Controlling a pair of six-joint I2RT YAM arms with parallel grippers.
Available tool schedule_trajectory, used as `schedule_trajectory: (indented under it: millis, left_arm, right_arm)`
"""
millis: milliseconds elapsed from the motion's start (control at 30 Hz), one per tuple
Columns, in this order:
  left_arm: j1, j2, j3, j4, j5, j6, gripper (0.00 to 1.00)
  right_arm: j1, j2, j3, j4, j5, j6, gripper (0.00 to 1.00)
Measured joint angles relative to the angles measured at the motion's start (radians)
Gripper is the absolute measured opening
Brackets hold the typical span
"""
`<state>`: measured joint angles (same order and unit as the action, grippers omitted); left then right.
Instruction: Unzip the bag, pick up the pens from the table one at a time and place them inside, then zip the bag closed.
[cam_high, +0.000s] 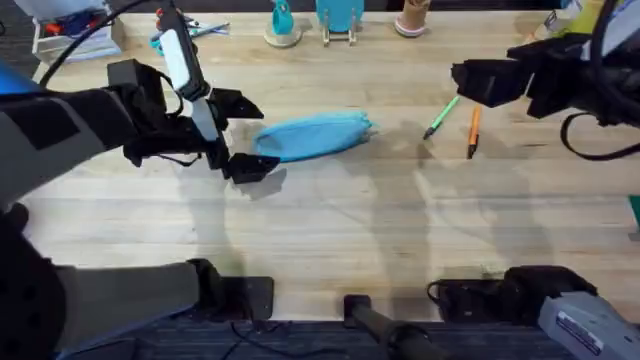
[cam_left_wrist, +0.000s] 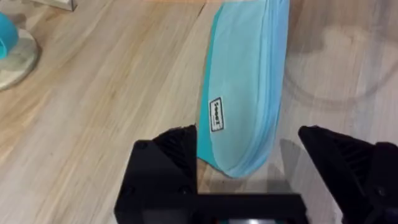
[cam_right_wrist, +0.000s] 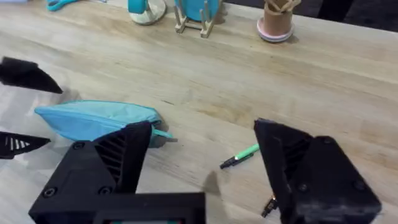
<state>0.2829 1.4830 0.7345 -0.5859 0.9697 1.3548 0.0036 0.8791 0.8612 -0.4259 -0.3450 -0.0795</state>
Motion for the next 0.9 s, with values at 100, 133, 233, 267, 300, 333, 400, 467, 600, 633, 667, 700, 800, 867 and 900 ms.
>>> schedule_trajectory:
  millis: [100,133,233,267,300,333,400,467,600,633,667,700,800,867,900]
  left_arm:
    - [0.0,0.0,0.0,0.014,0.028,0.0,0.993]
    - [0.0,0.0,0.0,0.016,0.034,0.0,0.993]
    - [0.0,0.0,0.0,0.017,0.041,0.0,0.993]
    - [0.0,0.0,0.0,0.017,0.041,0.0,0.993]
    - [0.0,0.0,0.0,0.016,0.042,0.0,0.993]
    - [0.0,0.0,0.0,0.015,0.044,0.0,0.993]
    - [0.0,0.0,0.0,0.015,0.048,0.0,0.983]
    - [0.0,0.0,0.0,0.014,0.05,-0.001,0.897]
    - [0.0,0.0,0.0,0.015,0.055,0.0,0.569]
    - [0.0,0.0,0.0,0.015,0.056,0.0,0.487]
    - [0.0,0.0,0.0,0.014,0.056,-0.001,0.414]
    - [0.0,0.0,0.0,0.014,0.056,0.0,0.325]
    - [-0.002,0.0,0.0,0.014,0.054,0.001,0.069]
    - [-0.004,0.0,0.0,0.014,0.053,0.0,0.047]
    - [-0.004,0.0,0.0,0.014,0.053,0.0,0.045]
  right_arm:
    - [0.0,0.0,0.0,0.0,0.0,0.0,0.996]
    - [0.0,0.0,0.0,0.0,0.0,0.0,0.996]
    - [0.0,0.0,0.0,0.0,0.0,0.0,0.996]
    - [0.0,0.0,0.0,0.0,0.0,0.0,0.996]
    - [0.0,0.0,0.0,0.0,0.0,0.0,0.996]
    - [0.0,0.0,0.0,0.0,0.0,0.0,0.996]
    - [0.0,0.0,0.0,0.0,0.0,0.0,0.996]
    - [0.0,0.0,0.0,0.0,0.0,0.0,0.996]
    - [0.0,0.0,0.0,0.0,0.0,0.0,0.996]
    - [0.0,0.0,0.0,0.0,0.0,0.0,0.996]
    - [0.0,0.0,0.0,0.0,0.0,0.0,0.996]
    - [0.0,0.0,0.0,0.0,0.0,0.0,0.996]
    - [0.0,0.0,0.0,0.0,0.0,0.0,0.996]
    - [0.0,0.0,0.0,-0.001,0.0,0.0,0.996]
    - [0.0,0.0,0.0,-0.001,0.0,0.0,0.996]
